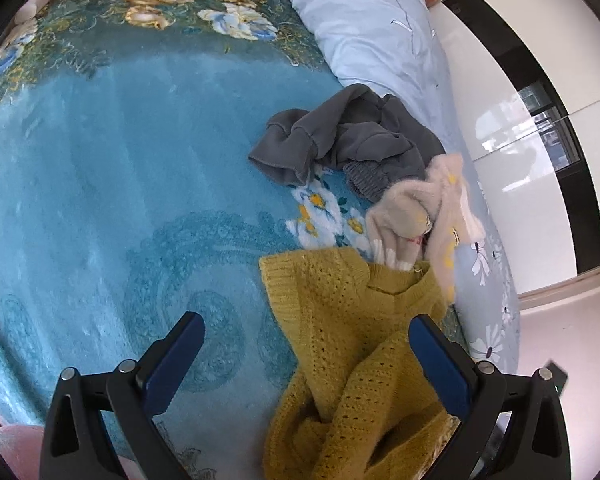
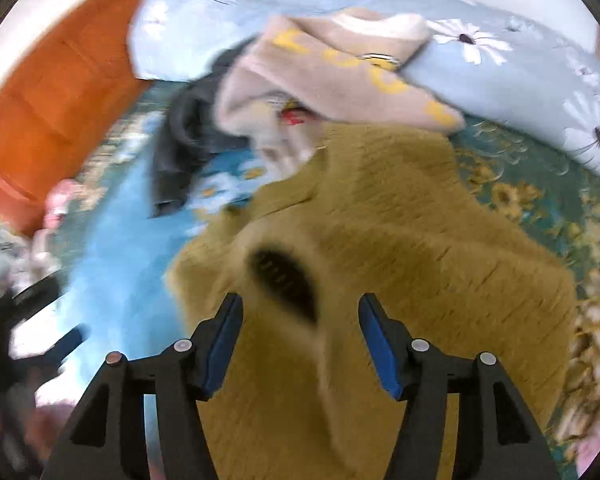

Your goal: Fold clothes

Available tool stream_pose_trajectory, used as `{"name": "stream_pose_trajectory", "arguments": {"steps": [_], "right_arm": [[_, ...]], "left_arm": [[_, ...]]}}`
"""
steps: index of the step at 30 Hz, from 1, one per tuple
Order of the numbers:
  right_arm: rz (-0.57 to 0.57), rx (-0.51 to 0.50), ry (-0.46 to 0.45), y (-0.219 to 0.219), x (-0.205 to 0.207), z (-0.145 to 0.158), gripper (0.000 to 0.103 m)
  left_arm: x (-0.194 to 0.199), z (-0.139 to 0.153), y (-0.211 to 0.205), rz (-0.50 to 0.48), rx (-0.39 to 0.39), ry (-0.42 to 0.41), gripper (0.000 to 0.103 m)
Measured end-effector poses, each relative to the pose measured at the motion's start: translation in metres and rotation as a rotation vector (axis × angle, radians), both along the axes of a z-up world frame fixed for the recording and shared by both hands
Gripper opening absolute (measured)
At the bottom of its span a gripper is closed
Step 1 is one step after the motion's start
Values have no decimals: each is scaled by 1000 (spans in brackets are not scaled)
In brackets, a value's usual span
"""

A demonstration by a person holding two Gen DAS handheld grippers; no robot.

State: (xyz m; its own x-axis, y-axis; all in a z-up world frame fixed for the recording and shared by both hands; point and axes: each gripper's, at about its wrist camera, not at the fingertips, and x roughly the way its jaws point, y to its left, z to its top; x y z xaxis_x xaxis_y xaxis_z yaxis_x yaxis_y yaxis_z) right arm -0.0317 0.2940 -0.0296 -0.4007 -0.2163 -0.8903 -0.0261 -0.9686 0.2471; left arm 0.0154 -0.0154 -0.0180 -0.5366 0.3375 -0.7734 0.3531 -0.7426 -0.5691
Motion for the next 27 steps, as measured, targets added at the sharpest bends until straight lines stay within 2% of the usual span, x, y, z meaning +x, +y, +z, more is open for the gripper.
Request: {"name": "stream_pose_trajectory", "arguments": {"steps": [1, 4, 7, 12, 14, 17, 22, 27], "right_arm": [[-21, -19, -18, 2, -2, -1, 40], [-74, -38, -57, 11, 1, 1, 9], [-84, -35, -29, 22, 16, 16, 7], [-96, -32, 48, 58, 76, 62, 7], [-98, -5, 53, 72, 106, 75, 7], [-107, 39, 5, 91, 156, 83, 7], [-177, 83, -140, 120, 225, 64, 7], [-230, 115, -344, 131, 254, -4, 6]], "left_arm": [[0, 0, 1, -6, -4, 1, 103], [-2, 0, 3, -20, 7, 1, 103], [-3, -2, 3, -27, 23, -2, 103], [-2, -9, -6, 4, 98, -26, 103], [0, -11, -11, 21, 137, -32, 103], [3, -12, -17, 35, 179, -33, 103], [5, -12, -20, 39, 214, -38, 103], [7, -9, -23, 36, 210, -43, 103]]}}
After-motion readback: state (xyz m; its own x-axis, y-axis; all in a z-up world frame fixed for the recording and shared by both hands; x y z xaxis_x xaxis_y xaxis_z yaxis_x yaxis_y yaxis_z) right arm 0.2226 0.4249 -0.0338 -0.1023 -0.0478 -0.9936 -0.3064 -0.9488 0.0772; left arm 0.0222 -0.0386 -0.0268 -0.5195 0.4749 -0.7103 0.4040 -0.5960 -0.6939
